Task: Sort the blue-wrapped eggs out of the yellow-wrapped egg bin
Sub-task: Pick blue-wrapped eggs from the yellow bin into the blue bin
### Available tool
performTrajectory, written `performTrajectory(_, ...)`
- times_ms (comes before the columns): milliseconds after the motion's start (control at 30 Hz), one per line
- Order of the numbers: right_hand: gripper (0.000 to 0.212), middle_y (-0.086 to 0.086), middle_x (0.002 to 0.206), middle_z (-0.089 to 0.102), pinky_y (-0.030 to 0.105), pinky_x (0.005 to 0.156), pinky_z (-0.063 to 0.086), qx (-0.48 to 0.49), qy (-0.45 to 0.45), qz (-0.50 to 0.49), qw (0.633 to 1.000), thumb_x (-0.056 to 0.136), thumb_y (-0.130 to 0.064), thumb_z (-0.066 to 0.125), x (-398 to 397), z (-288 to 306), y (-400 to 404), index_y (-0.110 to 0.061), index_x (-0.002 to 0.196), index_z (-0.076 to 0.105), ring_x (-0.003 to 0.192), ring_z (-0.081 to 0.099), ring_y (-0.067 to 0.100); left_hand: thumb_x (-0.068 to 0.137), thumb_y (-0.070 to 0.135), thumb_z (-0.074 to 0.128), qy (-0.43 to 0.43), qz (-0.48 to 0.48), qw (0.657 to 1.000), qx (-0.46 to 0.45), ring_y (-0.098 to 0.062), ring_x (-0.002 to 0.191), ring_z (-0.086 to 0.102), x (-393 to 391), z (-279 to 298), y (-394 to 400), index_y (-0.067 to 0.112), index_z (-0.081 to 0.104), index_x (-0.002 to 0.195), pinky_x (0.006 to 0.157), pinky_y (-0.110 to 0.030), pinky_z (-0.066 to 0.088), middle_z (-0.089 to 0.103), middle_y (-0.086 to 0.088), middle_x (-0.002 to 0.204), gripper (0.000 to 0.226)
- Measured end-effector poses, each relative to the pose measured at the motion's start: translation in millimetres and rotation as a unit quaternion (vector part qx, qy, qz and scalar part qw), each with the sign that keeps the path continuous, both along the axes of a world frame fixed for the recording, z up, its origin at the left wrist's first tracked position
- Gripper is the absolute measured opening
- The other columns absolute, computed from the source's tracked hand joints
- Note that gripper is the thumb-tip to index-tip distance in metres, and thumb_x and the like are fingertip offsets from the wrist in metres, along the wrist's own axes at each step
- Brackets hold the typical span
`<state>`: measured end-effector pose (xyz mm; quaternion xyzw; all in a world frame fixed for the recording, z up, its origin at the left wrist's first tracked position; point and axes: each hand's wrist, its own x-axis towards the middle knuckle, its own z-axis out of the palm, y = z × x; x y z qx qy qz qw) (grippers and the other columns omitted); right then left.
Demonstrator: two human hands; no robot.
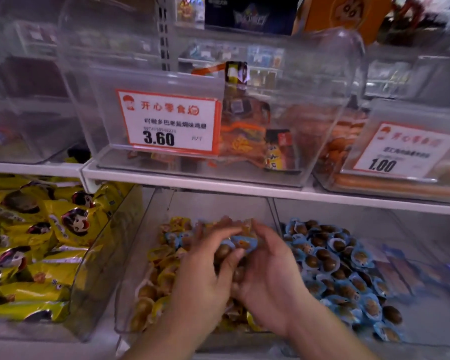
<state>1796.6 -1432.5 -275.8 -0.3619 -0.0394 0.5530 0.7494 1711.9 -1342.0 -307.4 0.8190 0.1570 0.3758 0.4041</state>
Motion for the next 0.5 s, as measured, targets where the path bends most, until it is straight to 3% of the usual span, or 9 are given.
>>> performTrajectory(33, 0.046, 0.014, 0.112, 0.073, 0.037, 0.078, 0.057, 0.009, -0.002, -0.005, 1.000, 0.096, -0.043, 0.051, -1.0, 0.6, 0.9, -0.009, 0.118, 0.072, 0.090, 0.074, 0.025, 0.094, 0.031, 0.057, 0.026, -0.016, 0.998, 0.049, 0.006, 0.136, 0.040, 2.5, -1.1, -2.8, 0.041, 0.057, 0.129, 0.119, -0.030, 0.027, 0.053, 0.033, 0.134, 0.037)
performTrajectory(100, 0.040, 0.016, 0.122, 0.070, 0.039, 0.099, 0.051, 0.007, -0.043, -0.040, 0.998, 0.097, -0.034, 0.056, -1.1, 2.5, 0.2, -0.007, 0.123, 0.069, 0.110, 0.069, 0.026, 0.099, 0.049, 0.037, 0.075, -0.037, 0.989, 0.122, 0.003, 0.150, 0.008, 5.7, -3.3, -4.2, 0.038, 0.034, 0.150, 0.124, -0.038, 0.003, 0.020, 0.039, 0.151, 0.053)
performTrajectory(133, 0.035, 0.016, 0.120, 0.071, 0.038, 0.099, 0.052, 0.000, -0.076, -0.062, 0.995, 0.097, -0.028, 0.058, -0.3, 2.7, -0.9, -0.006, 0.123, 0.068, 0.111, 0.069, 0.026, 0.099, 0.057, 0.027, 0.092, -0.037, 0.985, 0.141, 0.002, 0.150, -0.002, 7.0, -4.3, -3.8, 0.038, 0.022, 0.155, 0.124, -0.037, -0.002, 0.008, 0.040, 0.154, 0.059)
performTrajectory(200, 0.027, 0.012, 0.102, 0.075, 0.029, 0.072, 0.059, -0.015, -0.132, -0.085, 0.987, 0.095, -0.013, 0.062, 3.5, 0.7, -4.9, -0.001, 0.118, 0.069, 0.090, 0.073, 0.020, 0.097, 0.067, 0.015, 0.103, -0.024, 0.984, 0.144, 0.000, 0.150, -0.007, 7.1, -8.4, -3.1, 0.036, 0.010, 0.157, 0.123, -0.036, -0.002, 0.004, 0.030, 0.160, 0.068)
performTrajectory(233, 0.027, 0.011, 0.089, 0.073, 0.024, 0.054, 0.053, -0.020, -0.146, -0.088, 0.985, 0.092, -0.007, 0.063, 7.2, 0.2, -8.1, 0.001, 0.117, 0.067, 0.074, 0.071, 0.017, 0.095, 0.071, 0.013, 0.100, -0.021, 0.987, 0.126, 0.000, 0.150, -0.006, 6.1, -10.6, -2.3, 0.035, 0.008, 0.158, 0.123, -0.034, 0.000, 0.005, 0.026, 0.161, 0.073)
performTrajectory(300, 0.030, 0.011, 0.078, 0.066, 0.021, 0.041, 0.041, -0.022, -0.162, -0.102, 0.981, 0.089, -0.004, 0.067, 16.9, 4.3, -16.3, 0.004, 0.118, 0.064, 0.062, 0.062, 0.016, 0.093, 0.076, 0.015, 0.086, -0.030, 0.993, 0.070, 0.003, 0.149, 0.005, 4.2, -12.1, 2.5, 0.036, 0.013, 0.157, 0.121, -0.026, 0.007, 0.012, 0.024, 0.159, 0.076)
performTrajectory(400, 0.018, 0.013, 0.078, 0.065, 0.024, 0.046, 0.045, -0.020, -0.216, -0.160, 0.963, 0.086, -0.007, 0.071, 49.7, 8.8, -31.2, -0.002, 0.104, 0.070, 0.067, 0.064, 0.022, 0.095, 0.069, 0.025, 0.107, -0.033, 0.993, 0.043, 0.000, 0.140, 0.035, 3.2, -11.4, 18.6, 0.036, 0.046, 0.143, 0.117, -0.030, 0.028, 0.042, 0.020, 0.148, 0.061)
performTrajectory(433, 0.009, 0.012, 0.079, 0.067, 0.026, 0.051, 0.050, -0.040, -0.250, -0.187, 0.949, 0.087, -0.008, 0.071, 63.5, 10.0, -36.7, -0.007, 0.095, 0.074, 0.069, 0.065, 0.022, 0.098, 0.063, 0.030, 0.123, -0.024, 0.991, 0.057, -0.003, 0.131, 0.045, 3.4, -10.8, 24.2, 0.033, 0.058, 0.131, 0.112, -0.033, 0.035, 0.053, 0.018, 0.138, 0.053)
performTrajectory(500, 0.007, 0.007, 0.086, 0.072, 0.030, 0.058, 0.054, -0.140, -0.322, -0.213, 0.912, 0.089, -0.021, 0.071, 92.1, 5.6, -47.8, -0.019, 0.091, 0.077, 0.073, 0.068, 0.019, 0.100, 0.053, 0.036, 0.145, 0.000, 0.987, 0.075, -0.004, 0.113, 0.057, 2.5, -9.9, 33.4, 0.031, 0.067, 0.111, 0.098, -0.024, 0.041, 0.061, 0.023, 0.115, 0.039)
